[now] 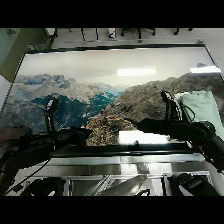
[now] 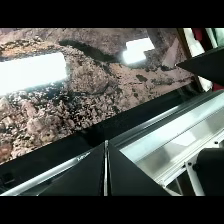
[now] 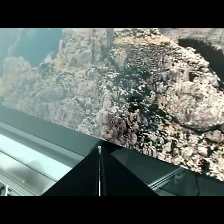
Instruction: Fold the shirts.
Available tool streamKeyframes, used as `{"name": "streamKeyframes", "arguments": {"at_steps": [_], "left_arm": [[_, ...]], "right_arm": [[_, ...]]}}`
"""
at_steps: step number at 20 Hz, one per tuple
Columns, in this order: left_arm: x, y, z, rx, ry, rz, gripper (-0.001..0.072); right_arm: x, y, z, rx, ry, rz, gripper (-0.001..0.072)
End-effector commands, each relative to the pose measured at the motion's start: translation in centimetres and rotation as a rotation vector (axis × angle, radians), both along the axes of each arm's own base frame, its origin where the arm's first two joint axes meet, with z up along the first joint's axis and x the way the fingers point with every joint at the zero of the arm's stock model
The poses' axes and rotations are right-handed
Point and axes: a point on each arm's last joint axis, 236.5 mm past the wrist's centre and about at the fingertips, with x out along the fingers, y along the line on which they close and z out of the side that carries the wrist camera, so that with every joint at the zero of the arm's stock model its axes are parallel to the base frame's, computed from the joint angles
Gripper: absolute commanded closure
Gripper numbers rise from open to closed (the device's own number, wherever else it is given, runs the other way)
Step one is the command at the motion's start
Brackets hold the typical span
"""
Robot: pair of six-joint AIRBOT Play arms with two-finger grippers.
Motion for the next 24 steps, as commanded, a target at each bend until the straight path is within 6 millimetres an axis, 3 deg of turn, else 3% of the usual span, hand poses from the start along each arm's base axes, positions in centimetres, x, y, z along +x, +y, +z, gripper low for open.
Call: {"name": "streamKeyframes", "arguments": {"at_steps": [1, 4, 6, 8, 10, 11, 12, 13, 15, 18, 21, 24], "left_arm": [[-0.6, 0.1, -0.4, 0.015, 0.022, -0.013, 0.0691], [-0.6, 0.8, -1.1, 0.061, 0.018, -0.017, 0.0692], [0.8, 3.6, -2.1, 0.213, -0.043, 0.008, 0.0691], [3.3, 9.7, -2.2, 0.418, -0.075, 0.151, 0.0692], [6.0, 17.1, -0.9, 0.614, -0.094, 0.332, 0.0691], [7.1, 20.7, -0.2, 0.696, -0.089, 0.412, 0.0552], [8.1, 23.9, 0.0, 0.763, -0.078, 0.479, 0.0191], [9.1, 27.1, -0.1, 0.795, -0.046, 0.569, 0.0008], [10.6, 32.6, -1.4, 0.807, 0.047, 0.715, 0.0008], [11.2, 39.7, -5.2, 0.843, 0.223, 0.827, 0.0008], [11.8, 43.7, -10.5, 0.871, 0.382, 0.808, 0.0008], [11.9, 45.6, -15.8, 0.878, 0.503, 0.781, 0.0008]], "right_arm": [[0.0, 0.0, 0.0, 0.002, 0.001, 0.0, 0.0686], [0.0, 0.0, 0.0, 0.002, 0.001, 0.0, 0.0685], [0.0, 0.0, 0.0, 0.002, 0.001, 0.0, 0.0685], [0.0, 0.0, 0.0, 0.002, 0.001, 0.0, 0.0685], [0.0, 0.0, 0.0, 0.002, 0.001, 0.0, 0.0685], [0.0, 0.0, 0.0, 0.002, 0.001, 0.0, 0.0685], [0.0, 0.0, 0.0, 0.002, 0.001, 0.0, 0.0685], [0.0, 0.0, 0.0, 0.002, 0.001, 0.0, 0.0685], [0.0, 0.0, 0.0, 0.002, 0.001, 0.0, 0.0685], [0.0, 0.0, 0.0, 0.002, 0.001, 0.0, 0.0685], [0.0, 0.0, 0.0, 0.002, 0.001, 0.0, 0.0685], [0.0, 0.0, 0.0, 0.003, -0.002, -0.002, 0.0685]]}}
